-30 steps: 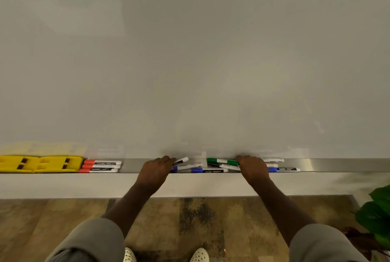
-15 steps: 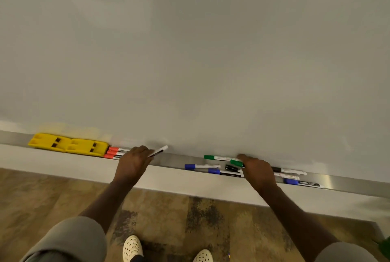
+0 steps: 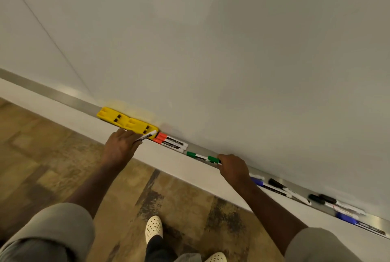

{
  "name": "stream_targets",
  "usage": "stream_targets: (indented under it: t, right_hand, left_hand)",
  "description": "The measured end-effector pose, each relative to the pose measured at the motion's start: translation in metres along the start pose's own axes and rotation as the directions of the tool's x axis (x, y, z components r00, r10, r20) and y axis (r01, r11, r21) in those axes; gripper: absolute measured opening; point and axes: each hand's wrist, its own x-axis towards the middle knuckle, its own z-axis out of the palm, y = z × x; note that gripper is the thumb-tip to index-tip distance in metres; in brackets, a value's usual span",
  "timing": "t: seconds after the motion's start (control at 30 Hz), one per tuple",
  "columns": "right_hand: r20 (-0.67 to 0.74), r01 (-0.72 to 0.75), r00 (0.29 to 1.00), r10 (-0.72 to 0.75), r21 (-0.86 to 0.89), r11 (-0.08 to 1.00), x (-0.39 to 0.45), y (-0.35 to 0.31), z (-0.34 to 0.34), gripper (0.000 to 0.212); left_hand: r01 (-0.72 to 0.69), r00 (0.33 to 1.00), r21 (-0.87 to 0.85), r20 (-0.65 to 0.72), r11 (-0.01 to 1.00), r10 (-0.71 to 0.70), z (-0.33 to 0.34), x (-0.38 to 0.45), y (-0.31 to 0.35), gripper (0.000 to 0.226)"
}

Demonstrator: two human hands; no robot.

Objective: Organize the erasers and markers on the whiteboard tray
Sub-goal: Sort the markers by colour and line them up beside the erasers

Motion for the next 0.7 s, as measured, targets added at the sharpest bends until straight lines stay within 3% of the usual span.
stream_targets:
  t: [0.33,0.53,0.7]
  right_hand:
    - [-0.032,-0.026,0.999,0.031,0.136,0.99,0.002,-0.014,0.007,0.019]
    - [-0.112,-0.144,0.975,0.192,0.338,0.93,-0.022,-0.008,-0.001,0.024]
    - [-0.171,-0.205,0.939,0.297,0.411,0.888,-0.042,0.002,-0.006,0.017]
  left_hand:
    - [-0.283,0.958,-0.118,0.013,0.952,0.287,0.019,0.057,0.032,0.027]
    - [-0.523,0.835,-0.183,0.087,0.832,0.544,0.05,0.079,0.092,0.02]
    - [-0.615,0.744,-0.25,0.128,0.748,0.655,0.071,0.086,0.131,0.016]
